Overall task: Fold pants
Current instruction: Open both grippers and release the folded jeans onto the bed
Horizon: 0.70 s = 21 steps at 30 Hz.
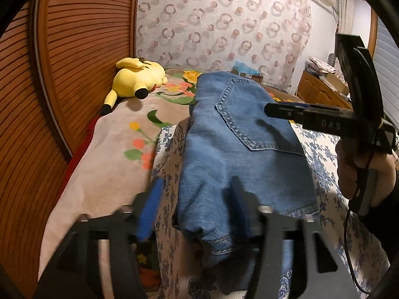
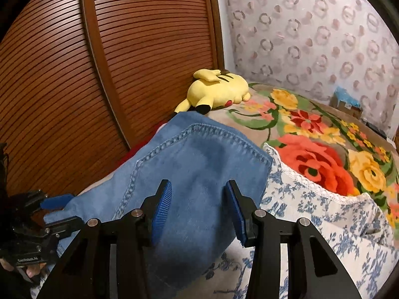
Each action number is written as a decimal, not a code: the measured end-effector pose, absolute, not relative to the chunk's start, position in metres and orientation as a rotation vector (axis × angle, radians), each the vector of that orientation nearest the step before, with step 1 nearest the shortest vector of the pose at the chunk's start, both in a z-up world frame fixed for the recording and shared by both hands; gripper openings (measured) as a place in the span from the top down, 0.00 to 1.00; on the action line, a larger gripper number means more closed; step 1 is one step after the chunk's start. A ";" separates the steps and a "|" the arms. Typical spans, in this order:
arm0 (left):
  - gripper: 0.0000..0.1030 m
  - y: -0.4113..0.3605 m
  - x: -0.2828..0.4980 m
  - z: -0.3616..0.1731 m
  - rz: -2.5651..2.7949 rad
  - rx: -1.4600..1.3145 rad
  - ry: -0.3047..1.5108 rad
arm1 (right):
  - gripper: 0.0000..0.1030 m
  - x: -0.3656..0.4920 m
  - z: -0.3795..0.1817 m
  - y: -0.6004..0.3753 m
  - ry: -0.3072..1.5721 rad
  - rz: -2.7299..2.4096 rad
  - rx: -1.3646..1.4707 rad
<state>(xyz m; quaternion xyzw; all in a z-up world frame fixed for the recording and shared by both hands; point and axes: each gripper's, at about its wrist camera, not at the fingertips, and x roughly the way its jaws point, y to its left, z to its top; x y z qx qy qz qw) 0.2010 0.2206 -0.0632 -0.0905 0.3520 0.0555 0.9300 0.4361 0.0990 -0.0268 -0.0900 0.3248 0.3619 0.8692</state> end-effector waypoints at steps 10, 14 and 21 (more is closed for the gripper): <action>0.00 0.226 0.188 -0.046 0.169 -0.185 0.647 | 0.54 0.420 -0.027 0.098 0.673 0.768 -0.202; 0.00 0.229 0.187 -0.043 0.199 -0.177 0.644 | 0.46 0.416 -0.027 0.098 0.670 0.777 -0.206; 0.00 0.229 0.182 -0.044 0.212 -0.191 0.656 | 0.33 0.409 -0.028 0.098 0.673 0.778 -0.221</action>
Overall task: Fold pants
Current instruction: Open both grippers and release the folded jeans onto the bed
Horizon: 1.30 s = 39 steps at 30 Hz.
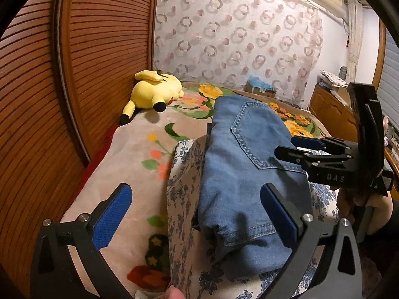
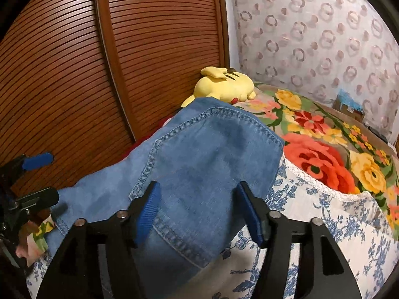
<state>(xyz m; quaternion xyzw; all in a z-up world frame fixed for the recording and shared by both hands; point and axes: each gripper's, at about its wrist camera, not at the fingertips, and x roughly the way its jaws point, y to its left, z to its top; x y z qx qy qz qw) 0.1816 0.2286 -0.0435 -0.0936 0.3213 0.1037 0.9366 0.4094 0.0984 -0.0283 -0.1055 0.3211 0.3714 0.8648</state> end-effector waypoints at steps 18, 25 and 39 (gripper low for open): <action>0.00 0.209 0.150 -0.036 0.236 -0.163 0.666 | 0.31 0.356 -0.021 0.078 0.667 0.757 -0.215; 0.00 0.192 0.132 -0.029 0.203 -0.154 0.649 | 0.31 0.317 -0.015 0.056 0.652 0.730 -0.197; 0.00 0.148 0.098 -0.026 0.170 -0.124 0.647 | 0.24 0.234 -0.004 0.001 0.615 0.659 -0.168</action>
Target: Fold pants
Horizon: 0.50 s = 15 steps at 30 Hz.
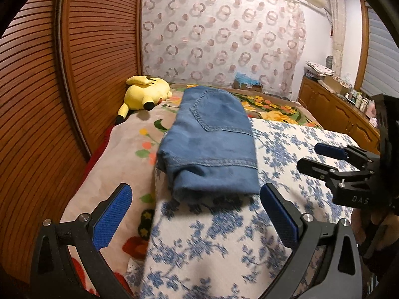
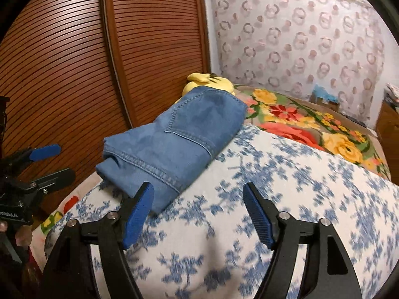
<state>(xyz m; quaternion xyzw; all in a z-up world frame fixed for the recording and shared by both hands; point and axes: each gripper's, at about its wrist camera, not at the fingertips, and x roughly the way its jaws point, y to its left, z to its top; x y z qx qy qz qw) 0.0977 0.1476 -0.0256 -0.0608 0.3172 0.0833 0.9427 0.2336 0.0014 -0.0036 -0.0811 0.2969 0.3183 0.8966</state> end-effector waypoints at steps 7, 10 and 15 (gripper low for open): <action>0.00 0.122 0.088 -0.024 0.132 -0.111 0.641 | 0.19 0.197 0.003 -0.035 0.597 0.590 -0.143; 0.00 0.112 0.086 -0.022 0.116 -0.108 0.634 | 0.19 0.178 0.007 -0.052 0.582 0.565 -0.135; 0.00 0.090 0.085 -0.021 0.088 -0.107 0.634 | 0.19 0.153 0.018 -0.078 0.566 0.526 -0.119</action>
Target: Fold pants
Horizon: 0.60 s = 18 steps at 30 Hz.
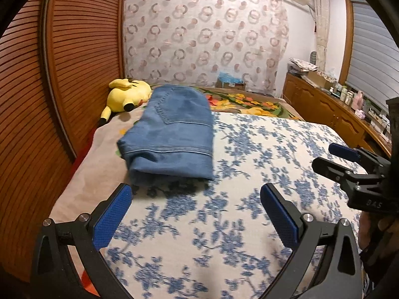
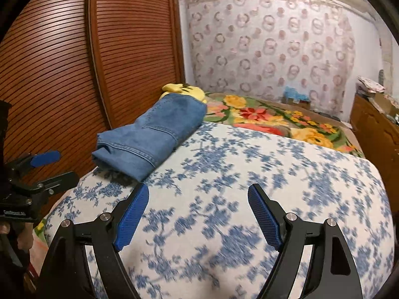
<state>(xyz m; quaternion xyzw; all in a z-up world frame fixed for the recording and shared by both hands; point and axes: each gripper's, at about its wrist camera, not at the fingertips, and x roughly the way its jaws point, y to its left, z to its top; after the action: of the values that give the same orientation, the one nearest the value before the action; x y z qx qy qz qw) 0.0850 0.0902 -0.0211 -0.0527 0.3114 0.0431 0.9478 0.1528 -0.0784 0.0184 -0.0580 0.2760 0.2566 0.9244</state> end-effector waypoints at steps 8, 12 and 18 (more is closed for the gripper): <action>0.00 0.055 0.078 -0.005 0.035 -0.095 0.609 | 0.19 0.113 0.041 -0.126 0.535 0.441 -0.089; 0.00 0.038 0.077 0.009 0.011 -0.089 0.591 | 0.19 0.095 0.055 -0.152 0.519 0.399 -0.064; 0.00 0.017 0.075 0.037 -0.008 -0.056 0.546 | 0.19 0.066 0.087 -0.175 0.457 0.336 -0.049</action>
<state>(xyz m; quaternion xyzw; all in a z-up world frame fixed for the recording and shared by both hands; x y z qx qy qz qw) 0.0751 0.0172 0.0369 -0.0279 0.2697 -0.0038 0.9625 0.0656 -0.1751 0.0871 -0.0241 0.2255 0.1657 0.9597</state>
